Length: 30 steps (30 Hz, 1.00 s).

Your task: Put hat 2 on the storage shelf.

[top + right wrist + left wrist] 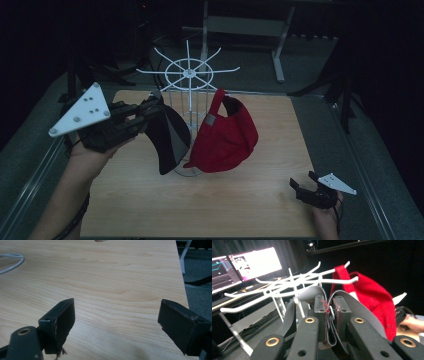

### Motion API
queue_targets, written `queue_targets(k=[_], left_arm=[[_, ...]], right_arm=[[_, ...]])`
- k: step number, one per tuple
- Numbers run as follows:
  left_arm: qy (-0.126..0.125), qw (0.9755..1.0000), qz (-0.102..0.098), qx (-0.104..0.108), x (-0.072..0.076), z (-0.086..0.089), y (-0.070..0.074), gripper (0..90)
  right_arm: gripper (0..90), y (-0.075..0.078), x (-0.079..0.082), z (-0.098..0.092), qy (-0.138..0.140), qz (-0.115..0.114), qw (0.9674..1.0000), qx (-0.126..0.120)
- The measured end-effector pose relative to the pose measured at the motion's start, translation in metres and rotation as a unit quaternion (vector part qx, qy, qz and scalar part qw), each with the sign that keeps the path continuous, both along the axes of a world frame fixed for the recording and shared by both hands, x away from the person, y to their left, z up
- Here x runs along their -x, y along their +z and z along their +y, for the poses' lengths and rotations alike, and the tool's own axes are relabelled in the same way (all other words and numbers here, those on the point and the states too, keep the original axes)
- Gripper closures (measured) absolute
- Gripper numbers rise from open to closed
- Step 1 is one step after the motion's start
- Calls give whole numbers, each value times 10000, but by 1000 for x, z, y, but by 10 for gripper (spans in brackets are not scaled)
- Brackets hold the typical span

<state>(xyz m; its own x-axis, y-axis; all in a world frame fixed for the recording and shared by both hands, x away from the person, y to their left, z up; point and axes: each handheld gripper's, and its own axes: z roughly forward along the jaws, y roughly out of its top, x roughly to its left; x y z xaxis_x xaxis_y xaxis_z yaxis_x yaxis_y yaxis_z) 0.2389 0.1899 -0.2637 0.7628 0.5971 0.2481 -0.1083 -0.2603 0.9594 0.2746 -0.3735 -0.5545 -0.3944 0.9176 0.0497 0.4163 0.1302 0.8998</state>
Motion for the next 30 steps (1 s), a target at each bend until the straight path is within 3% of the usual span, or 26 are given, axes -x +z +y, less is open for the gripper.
queue_targets(k=[4,12,21,30], left_arm=[[5,10000,20,84,2,0,-10,775],[103,9997,140,149,5,4,-26,572],[139,9991,234,322,15,17,-41,552],[182,9987,355,310,25,30,-57,552]], right_arm=[[140,0,0,0,-1,-6,10000,-1],[141,0,0,0,20,-17,10000,8],[141,0,1,0,26,-17,10000,15],[141,0,1,1,27,-17,10000,22]])
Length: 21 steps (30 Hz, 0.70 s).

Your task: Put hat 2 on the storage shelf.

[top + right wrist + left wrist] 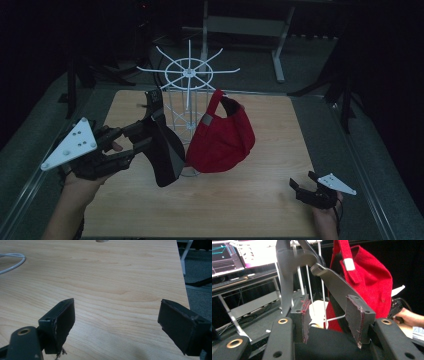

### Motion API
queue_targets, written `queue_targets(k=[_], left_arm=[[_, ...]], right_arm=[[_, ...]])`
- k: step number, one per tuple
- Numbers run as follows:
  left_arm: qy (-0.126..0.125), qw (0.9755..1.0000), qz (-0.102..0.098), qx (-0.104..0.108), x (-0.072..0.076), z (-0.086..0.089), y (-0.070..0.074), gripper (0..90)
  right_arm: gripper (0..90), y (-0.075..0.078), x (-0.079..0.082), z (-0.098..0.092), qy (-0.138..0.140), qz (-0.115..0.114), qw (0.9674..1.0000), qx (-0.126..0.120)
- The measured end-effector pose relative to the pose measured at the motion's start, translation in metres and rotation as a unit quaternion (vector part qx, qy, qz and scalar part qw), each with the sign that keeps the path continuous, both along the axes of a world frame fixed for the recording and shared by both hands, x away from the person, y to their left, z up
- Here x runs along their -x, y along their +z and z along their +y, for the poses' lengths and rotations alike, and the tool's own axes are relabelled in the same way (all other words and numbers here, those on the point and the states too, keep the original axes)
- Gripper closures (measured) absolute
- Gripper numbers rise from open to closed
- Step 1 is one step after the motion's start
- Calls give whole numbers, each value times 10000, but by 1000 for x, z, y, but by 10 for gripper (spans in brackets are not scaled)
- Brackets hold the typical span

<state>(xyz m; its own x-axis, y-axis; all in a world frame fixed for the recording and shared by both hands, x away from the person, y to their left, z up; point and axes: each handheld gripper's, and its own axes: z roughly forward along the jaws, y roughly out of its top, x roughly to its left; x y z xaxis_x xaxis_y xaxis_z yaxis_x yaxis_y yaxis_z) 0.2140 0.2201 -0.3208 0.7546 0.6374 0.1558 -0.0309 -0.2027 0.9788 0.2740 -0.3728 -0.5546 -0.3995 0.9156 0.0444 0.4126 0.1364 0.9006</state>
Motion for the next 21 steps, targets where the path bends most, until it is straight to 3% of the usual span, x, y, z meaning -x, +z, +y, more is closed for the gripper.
queue_targets(k=[7,17,21], left_arm=[[68,9998,156,-124,3,8,-20,552],[114,9986,507,-65,2,20,-59,554],[251,9973,676,-137,-1,21,-76,554]], right_arm=[[140,0,0,0,-9,-16,10000,8],[140,0,0,1,-7,-14,10000,30],[140,0,0,1,-15,-16,10000,23]])
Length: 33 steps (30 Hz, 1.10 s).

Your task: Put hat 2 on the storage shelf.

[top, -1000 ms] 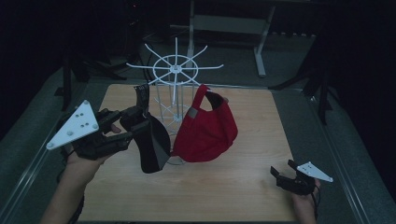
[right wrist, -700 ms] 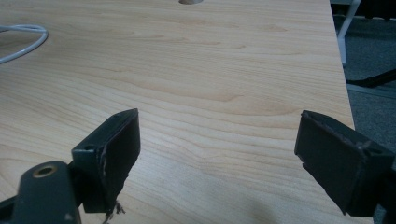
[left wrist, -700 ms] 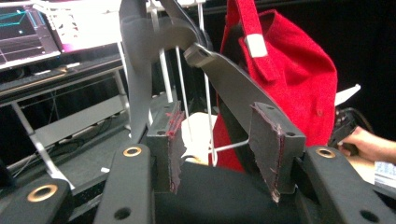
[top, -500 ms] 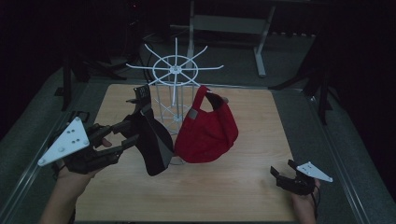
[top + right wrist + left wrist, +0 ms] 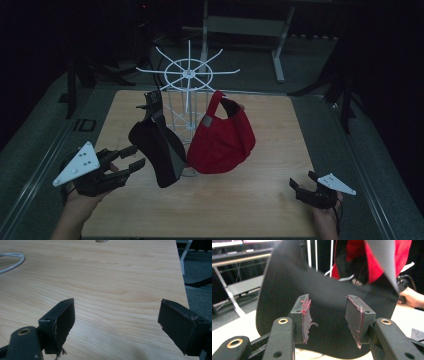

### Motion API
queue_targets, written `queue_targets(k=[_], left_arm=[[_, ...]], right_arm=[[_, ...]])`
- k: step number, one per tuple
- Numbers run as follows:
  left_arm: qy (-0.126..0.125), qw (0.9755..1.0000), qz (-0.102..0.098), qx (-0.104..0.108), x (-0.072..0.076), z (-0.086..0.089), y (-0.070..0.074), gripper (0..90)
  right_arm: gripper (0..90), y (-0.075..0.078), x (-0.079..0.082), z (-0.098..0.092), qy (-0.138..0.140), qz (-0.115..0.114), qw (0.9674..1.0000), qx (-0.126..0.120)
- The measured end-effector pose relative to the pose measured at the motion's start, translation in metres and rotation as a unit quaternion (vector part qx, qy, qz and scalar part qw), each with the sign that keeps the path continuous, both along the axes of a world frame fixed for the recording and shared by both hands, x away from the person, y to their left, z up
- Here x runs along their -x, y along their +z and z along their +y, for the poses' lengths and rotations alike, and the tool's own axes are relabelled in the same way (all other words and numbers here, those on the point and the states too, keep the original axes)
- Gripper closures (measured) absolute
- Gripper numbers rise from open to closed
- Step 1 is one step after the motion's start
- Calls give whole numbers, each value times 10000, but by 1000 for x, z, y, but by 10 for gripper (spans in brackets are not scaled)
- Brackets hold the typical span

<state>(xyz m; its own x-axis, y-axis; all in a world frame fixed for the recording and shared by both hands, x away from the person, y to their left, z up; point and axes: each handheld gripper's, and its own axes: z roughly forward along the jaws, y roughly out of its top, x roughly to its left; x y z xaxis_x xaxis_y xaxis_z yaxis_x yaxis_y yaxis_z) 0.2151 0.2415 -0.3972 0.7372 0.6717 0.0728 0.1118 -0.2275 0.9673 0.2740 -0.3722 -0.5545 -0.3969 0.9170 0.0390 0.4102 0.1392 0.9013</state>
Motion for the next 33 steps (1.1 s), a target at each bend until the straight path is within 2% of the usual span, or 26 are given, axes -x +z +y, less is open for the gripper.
queue_targets(k=[2,3,7,15,19,20,21,26,28,33], left_arm=[[99,9999,45,-72,0,0,-7,553],[75,9999,101,21,-1,1,-10,553],[138,9996,197,152,-1,7,-24,553],[262,9987,438,-4,-2,10,-50,537],[316,9979,556,47,-3,12,-66,536],[316,9979,556,47,-3,12,-66,536],[331,9974,635,63,-5,14,-73,536],[406,9963,761,48,-7,16,-91,537],[502,9955,806,-47,-8,17,-99,536],[633,9932,969,-125,-11,21,-118,470]], right_arm=[[140,0,0,0,-35,-16,10000,27],[140,0,0,0,-40,-5,10000,23],[140,0,0,0,-35,-24,10000,13],[140,0,0,0,-24,-26,10000,26],[140,0,0,0,-20,-31,10000,24],[140,0,0,0,-20,-31,10000,24],[140,0,0,0,-20,-27,10000,22],[140,0,0,1,-19,-37,10000,45],[140,0,0,1,-20,-37,10000,48],[140,0,1,1,-25,-57,10000,49]])
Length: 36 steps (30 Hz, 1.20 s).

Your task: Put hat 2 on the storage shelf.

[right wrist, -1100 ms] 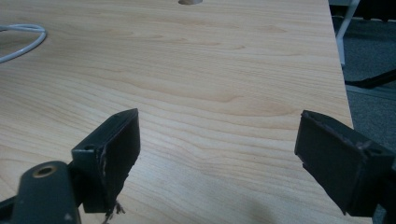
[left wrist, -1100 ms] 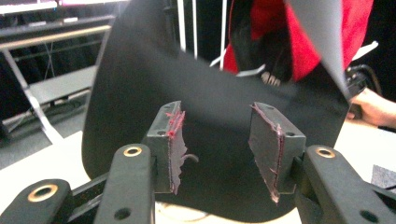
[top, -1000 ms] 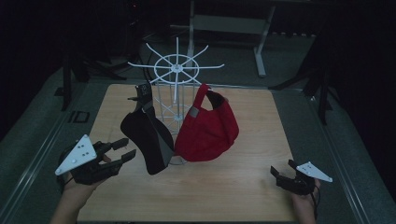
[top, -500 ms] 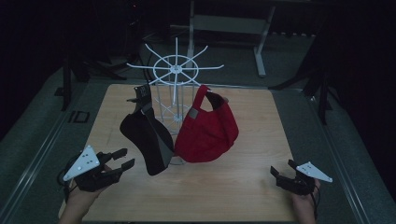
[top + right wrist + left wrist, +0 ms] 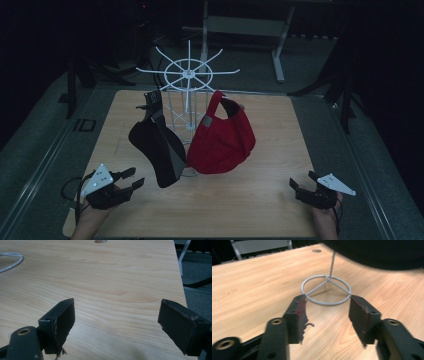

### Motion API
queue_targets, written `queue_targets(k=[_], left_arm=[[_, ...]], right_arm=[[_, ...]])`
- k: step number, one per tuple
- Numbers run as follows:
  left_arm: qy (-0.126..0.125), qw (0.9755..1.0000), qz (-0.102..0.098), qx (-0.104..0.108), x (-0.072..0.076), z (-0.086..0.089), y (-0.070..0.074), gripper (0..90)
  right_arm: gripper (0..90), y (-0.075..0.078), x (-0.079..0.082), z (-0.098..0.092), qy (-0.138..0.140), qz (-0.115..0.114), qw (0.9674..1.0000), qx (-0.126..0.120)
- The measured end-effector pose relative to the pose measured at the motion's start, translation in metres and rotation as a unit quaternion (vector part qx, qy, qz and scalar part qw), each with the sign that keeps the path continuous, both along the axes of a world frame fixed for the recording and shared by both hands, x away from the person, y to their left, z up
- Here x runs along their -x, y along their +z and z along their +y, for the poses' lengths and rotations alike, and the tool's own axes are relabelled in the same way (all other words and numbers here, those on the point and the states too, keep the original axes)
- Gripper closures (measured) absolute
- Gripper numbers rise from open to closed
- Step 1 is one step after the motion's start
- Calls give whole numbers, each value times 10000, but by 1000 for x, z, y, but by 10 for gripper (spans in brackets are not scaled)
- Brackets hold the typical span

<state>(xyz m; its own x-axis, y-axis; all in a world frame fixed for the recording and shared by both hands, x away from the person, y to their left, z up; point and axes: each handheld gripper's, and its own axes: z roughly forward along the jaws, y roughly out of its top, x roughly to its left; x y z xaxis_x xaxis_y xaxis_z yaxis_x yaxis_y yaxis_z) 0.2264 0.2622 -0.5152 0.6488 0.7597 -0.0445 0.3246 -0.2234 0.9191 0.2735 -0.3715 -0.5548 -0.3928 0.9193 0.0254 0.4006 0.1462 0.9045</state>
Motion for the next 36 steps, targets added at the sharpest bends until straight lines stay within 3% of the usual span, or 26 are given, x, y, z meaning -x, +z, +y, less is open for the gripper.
queue_targets(k=[7,11,15,25,30,36], left_arm=[[282,9993,227,-134,-3,5,-17,347],[355,9988,299,-166,-5,8,-22,175],[457,9977,425,-255,-5,9,-34,105],[721,9955,523,-326,-3,12,-44,90],[899,9944,450,-339,-1,14,-46,90],[1104,9928,360,-302,1,18,-44,90]], right_arm=[[140,0,1,1,-37,-21,10000,26],[140,0,1,0,-56,-25,10000,5],[140,0,2,1,-82,-59,9999,37],[140,0,2,3,-68,-104,9998,140],[140,-1,3,6,-56,-160,9994,300],[141,-1,2,6,-75,-149,9994,313]])
